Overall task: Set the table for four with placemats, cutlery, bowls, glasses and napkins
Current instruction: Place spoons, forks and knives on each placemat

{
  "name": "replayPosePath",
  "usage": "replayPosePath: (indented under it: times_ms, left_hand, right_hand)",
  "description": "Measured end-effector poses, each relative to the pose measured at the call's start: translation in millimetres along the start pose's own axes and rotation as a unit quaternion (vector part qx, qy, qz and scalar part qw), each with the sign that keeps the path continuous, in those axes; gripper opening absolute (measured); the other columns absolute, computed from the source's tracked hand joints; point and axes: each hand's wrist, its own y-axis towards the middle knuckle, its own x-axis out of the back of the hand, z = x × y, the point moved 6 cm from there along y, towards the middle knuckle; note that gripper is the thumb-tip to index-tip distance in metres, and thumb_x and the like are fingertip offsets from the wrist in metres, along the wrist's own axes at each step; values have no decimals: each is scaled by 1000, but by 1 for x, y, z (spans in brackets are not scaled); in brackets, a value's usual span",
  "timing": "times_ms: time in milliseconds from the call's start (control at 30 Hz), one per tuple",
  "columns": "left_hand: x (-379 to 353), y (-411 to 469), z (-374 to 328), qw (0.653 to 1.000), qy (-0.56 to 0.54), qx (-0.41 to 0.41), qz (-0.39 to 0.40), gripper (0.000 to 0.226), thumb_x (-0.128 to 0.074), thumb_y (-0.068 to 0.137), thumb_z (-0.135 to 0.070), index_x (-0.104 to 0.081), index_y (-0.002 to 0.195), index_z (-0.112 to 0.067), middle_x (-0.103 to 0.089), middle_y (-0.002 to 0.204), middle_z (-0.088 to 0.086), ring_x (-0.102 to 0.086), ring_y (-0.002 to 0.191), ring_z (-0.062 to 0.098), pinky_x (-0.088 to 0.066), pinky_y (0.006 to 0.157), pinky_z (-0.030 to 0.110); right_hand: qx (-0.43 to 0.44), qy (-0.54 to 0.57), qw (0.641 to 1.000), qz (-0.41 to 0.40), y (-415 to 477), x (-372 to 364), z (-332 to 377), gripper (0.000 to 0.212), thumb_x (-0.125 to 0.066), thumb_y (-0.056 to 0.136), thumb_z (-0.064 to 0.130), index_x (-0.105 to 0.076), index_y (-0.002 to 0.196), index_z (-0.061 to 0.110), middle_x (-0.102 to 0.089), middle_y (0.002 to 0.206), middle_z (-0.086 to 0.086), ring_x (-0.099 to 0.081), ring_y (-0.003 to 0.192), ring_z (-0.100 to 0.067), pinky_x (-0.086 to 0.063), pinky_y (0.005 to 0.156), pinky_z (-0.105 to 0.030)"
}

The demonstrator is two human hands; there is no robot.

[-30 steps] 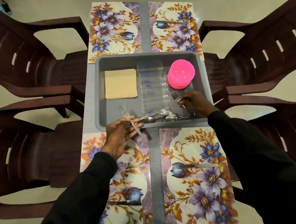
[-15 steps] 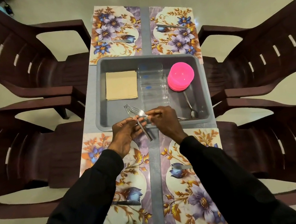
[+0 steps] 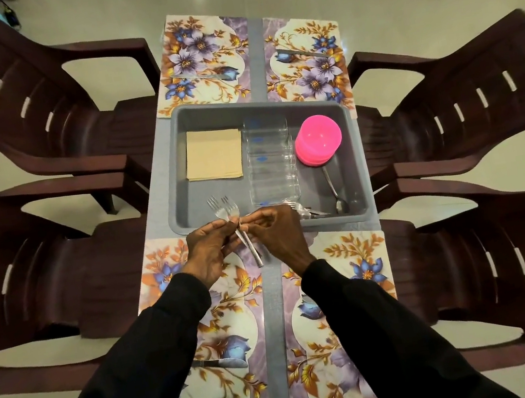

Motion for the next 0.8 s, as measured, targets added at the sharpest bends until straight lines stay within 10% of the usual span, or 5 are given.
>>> replayPosePath:
  times_ms: [233,367,800]
  left_hand:
    - [12,-3,-4,999,-15,-6,36,14,-67,90,6,-74,84,-4,-77,100,19,-77,88,27,-63,74,29]
    - [13,-6,-4,998,-25,-1,56,22,-67,88,12,-76,82,-7,-78,99,16,-78,89,24,-62,72,26]
    - [12,0,8,997,15,20,78,24,-65,93,3,-67,116,10,-74,116,20,-74,104,32,-62,86,33]
  right_hand:
    - [-134,-208,967,-67,58,80,-98,9,-73,79,6,-75,75,15,-73,74,-1,-69,72,-13,-59,73,-33]
    - [-188,-327,925,40,77,93,-148,5,-73,77,1,-70,76,5,-72,78,-12,-71,81,-29,-59,75,-39]
    - [-184,-355,903,157,85,83,-170,11,-70,91,14,-68,84,7,-71,84,-10,-69,81,-25,-59,82,-45]
